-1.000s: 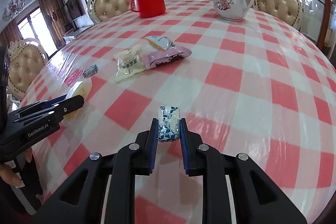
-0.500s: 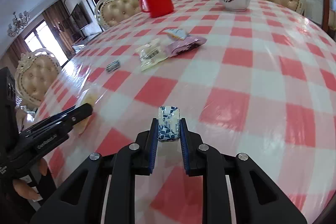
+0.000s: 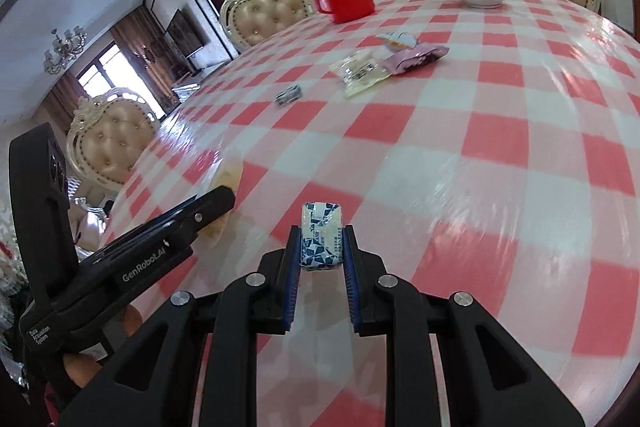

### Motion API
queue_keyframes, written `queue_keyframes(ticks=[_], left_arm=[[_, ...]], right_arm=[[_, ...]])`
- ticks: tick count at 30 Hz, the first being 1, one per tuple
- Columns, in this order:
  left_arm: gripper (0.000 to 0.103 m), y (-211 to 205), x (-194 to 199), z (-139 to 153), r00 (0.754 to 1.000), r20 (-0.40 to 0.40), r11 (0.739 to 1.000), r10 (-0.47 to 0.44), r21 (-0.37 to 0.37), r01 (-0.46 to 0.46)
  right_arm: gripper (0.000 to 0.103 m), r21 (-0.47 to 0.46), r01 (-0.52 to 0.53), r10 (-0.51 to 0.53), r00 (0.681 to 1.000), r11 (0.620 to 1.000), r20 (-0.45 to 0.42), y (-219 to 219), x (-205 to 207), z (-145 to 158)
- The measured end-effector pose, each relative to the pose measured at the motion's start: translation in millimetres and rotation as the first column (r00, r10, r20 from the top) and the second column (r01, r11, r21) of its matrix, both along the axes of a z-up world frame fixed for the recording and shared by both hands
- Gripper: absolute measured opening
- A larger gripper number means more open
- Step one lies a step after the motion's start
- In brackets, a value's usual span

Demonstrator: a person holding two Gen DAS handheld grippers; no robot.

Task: Organize snacks
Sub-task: 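Carry the blue-and-white box and clear cake pack into the clear box while opening both tools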

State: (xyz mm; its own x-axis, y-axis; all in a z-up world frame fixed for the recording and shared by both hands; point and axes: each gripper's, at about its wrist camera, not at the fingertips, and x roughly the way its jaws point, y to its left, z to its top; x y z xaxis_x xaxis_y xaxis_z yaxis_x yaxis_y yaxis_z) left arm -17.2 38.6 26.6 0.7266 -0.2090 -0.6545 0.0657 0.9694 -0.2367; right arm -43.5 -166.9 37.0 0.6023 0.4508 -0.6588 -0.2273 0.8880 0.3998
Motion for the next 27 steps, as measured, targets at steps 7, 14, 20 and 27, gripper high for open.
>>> queue_keyframes(ticks=[7, 14, 20, 27], left_arm=[[0.036, 9, -33, 1, 1.000, 0.017, 0.999, -0.007, -0.054, 0.008], [0.036, 15, -76, 18, 1.000, 0.021, 1.000, 0.002, 0.025, -0.002], [0.036, 32, -115, 24, 0.999, 0.035, 0.997, 0.016, 0.072, -0.019], [0.036, 70, -159, 26, 0.998, 0.033, 0.991, 0.058, 0.115, -0.062]], right_arm=[[0.021, 0.023, -0.034, 0.034, 0.999, 0.999, 0.005, 8, -27, 1], [0.021, 0.016, -0.085, 0.085, 0.996, 0.996, 0.015, 23, -54, 5], [0.021, -0.010, -0.144, 0.144, 0.989, 0.990, 0.028, 45, -77, 8], [0.021, -0.041, -0.212, 0.214, 0.975, 0.976, 0.057, 69, -105, 18]])
